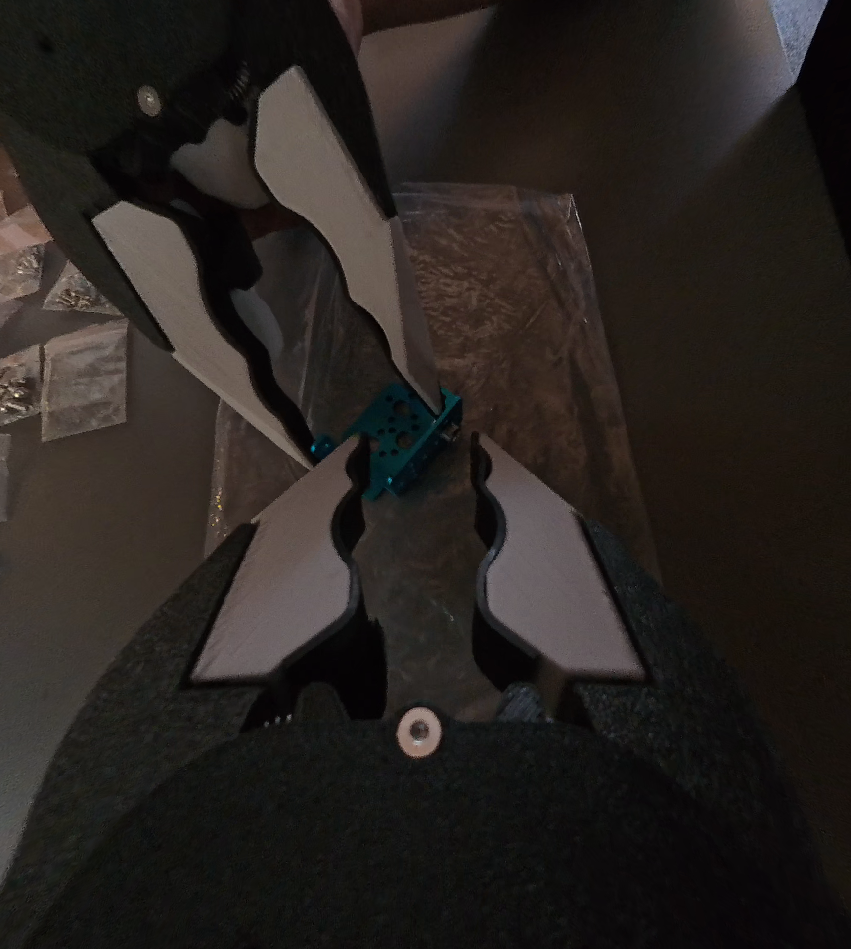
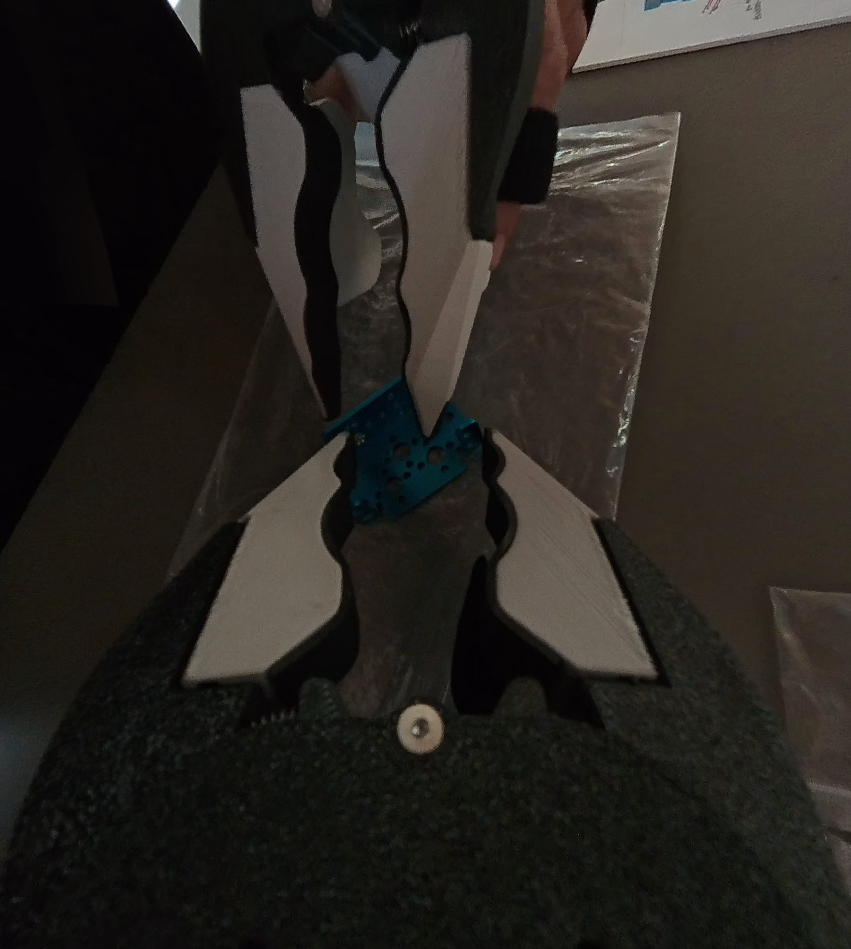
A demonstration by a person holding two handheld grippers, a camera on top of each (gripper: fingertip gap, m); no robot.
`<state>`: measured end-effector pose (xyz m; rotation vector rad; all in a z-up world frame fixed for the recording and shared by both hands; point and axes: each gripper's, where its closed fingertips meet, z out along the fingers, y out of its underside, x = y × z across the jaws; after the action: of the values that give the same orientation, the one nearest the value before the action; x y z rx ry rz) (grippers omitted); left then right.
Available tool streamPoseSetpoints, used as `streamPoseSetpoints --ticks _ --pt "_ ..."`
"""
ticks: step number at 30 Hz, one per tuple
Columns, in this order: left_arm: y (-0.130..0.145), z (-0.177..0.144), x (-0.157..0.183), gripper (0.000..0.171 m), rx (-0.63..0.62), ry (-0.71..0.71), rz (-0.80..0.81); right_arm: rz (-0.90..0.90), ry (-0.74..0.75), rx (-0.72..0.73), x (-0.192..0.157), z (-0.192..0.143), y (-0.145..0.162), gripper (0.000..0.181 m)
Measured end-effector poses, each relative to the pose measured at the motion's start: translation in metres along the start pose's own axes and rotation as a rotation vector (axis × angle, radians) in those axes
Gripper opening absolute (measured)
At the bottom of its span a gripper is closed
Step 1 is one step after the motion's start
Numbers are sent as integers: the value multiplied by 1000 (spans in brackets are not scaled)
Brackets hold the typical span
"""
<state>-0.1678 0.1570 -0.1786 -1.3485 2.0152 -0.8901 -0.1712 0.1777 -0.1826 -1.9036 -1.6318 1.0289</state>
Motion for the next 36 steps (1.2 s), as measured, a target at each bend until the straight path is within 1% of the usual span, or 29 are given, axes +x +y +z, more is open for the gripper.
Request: streamPoseSetpoints --ticks 16,22,28,32,36 --pt "4 4 -3 38 -31 -18 -4 37 -27 6 -2 0 -1 46" --pt "4 4 -4 35 -32 -26 -5 29 -30 -12 -3 3 1 46" --pt "4 3 -3 35 -29 -27 5 44 -27 -6 -1 2 1 42" --pt "2 2 4 41 -21 1 8 46 -40 15 -3 -1 -2 44" --pt "-2 4 5 46 -9 -3 -1 33 -37 -7 -4 1 1 46"
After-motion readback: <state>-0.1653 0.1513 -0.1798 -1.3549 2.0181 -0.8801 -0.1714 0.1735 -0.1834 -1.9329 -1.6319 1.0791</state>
